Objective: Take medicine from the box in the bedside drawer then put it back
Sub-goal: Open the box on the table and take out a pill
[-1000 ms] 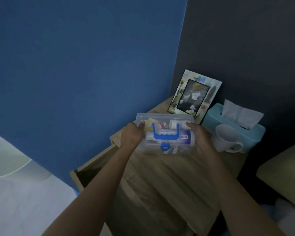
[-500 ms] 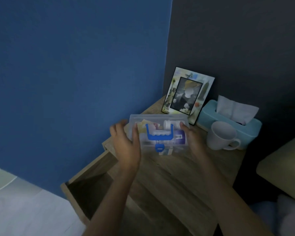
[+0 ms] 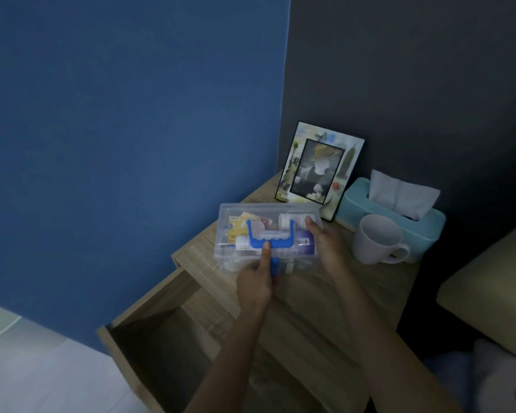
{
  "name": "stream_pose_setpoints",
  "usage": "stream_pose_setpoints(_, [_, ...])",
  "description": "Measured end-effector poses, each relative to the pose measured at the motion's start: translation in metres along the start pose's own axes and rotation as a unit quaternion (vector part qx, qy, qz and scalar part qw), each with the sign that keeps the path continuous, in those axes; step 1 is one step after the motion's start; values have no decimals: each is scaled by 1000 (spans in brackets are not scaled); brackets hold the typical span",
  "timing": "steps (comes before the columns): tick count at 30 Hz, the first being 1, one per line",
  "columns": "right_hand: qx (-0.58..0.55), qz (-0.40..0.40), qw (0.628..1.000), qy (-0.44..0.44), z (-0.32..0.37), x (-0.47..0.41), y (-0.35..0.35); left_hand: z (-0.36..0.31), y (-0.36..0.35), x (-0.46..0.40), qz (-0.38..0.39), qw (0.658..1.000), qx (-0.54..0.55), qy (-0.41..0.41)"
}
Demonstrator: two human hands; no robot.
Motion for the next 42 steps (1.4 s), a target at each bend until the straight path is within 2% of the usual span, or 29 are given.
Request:
stream_pose_setpoints(4, [-4,0,1000,12,-1,-1,1,2,1,-2,-1,1000,17,-6])
stream_pose_setpoints(9, [13,3,1000,28,1,3,-1,14,3,2,69,995,47,-51])
stream_pose_setpoints(12, [24,-9,997,75,9,8,4,28,16,4,67,995,74,-23])
stream_pose_setpoints(15, [36,-34,990,132,10,25,14,30,43,7,-45,995,81,-35])
stream_pose_setpoints(17, [49,-36,989,134,1,40,21,21,63,8,-148,981,106,-60])
stream_pose_setpoints(18, [48,-30,989,134,-3,46,22,15,69,6,-172,976,112,-72])
stream_pose_setpoints(23, [-21,-11,991,130,-1,64,21,-6,62,-8,-76,982,120,-123])
stream_pose_setpoints(29, [-100,-2,982,162,41,33,16,5,61,-17,-91,986,101,-101])
stream_pose_setpoints(34, [-5,11,990,144,68,-5,-3,7,62,-20,-94,985,102,-106])
stream_pose_setpoints(42, [33,10,989,141,62,-29,-17,5,60,-27,-82,985,111,-101])
Point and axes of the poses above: each hand's wrist, its own x-axis away from the middle knuckle, its own y-axis out of the back of the hand, z = x × y, the point moved 6 cm from there along -x, towards the middle knuckle, and after that the axes turned 5 degrees about -z, right-handed, at the moved point
